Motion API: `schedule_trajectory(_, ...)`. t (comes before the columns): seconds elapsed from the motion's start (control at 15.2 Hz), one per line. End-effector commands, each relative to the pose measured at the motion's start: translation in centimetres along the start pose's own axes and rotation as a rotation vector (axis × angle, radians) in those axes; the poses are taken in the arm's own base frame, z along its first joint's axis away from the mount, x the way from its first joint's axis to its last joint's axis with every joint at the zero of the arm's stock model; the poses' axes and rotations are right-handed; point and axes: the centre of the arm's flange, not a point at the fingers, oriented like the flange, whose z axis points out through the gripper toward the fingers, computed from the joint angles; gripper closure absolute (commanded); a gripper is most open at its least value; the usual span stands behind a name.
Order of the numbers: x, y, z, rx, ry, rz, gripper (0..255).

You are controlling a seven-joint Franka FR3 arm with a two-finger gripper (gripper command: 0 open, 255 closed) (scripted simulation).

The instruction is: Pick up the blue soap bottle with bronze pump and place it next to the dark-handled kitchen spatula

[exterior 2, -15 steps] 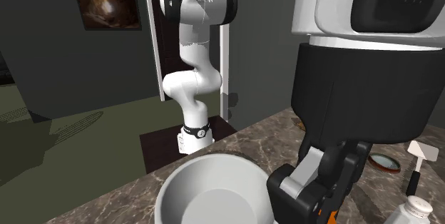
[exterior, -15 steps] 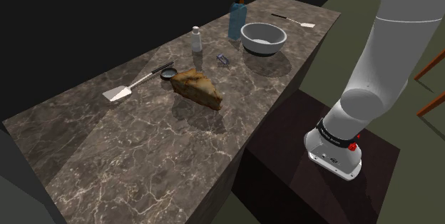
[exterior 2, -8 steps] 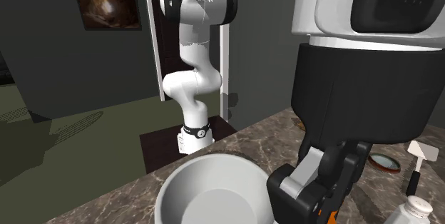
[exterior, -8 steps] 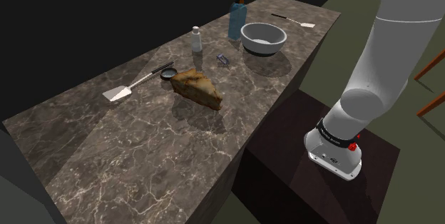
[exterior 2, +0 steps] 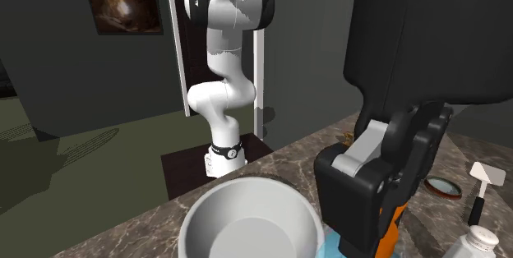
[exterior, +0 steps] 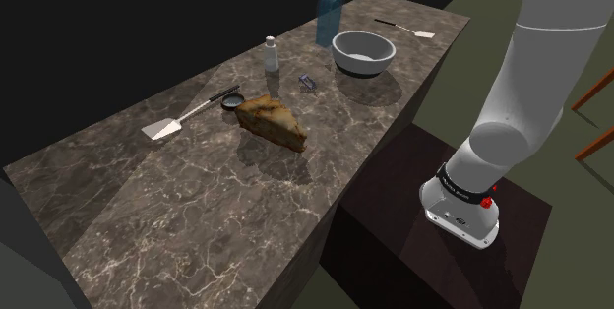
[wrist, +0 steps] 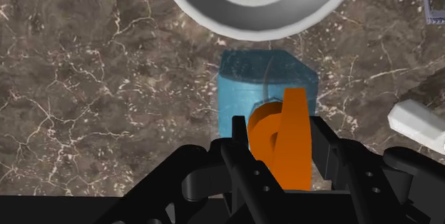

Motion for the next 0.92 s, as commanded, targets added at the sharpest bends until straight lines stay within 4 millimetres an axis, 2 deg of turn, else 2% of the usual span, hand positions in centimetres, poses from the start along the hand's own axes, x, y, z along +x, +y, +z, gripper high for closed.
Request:
schedule_trajectory(0.0,-0.1,-0.1,-1.1,0.0,0.0,0.0,255)
schedule_trajectory(0.53,0.0,-0.1,-5.2,0.0,0.0,0.0,255)
schedule_trajectory(0.86,-0.1,-6.7,-5.2,0.0,0.0,0.0,255)
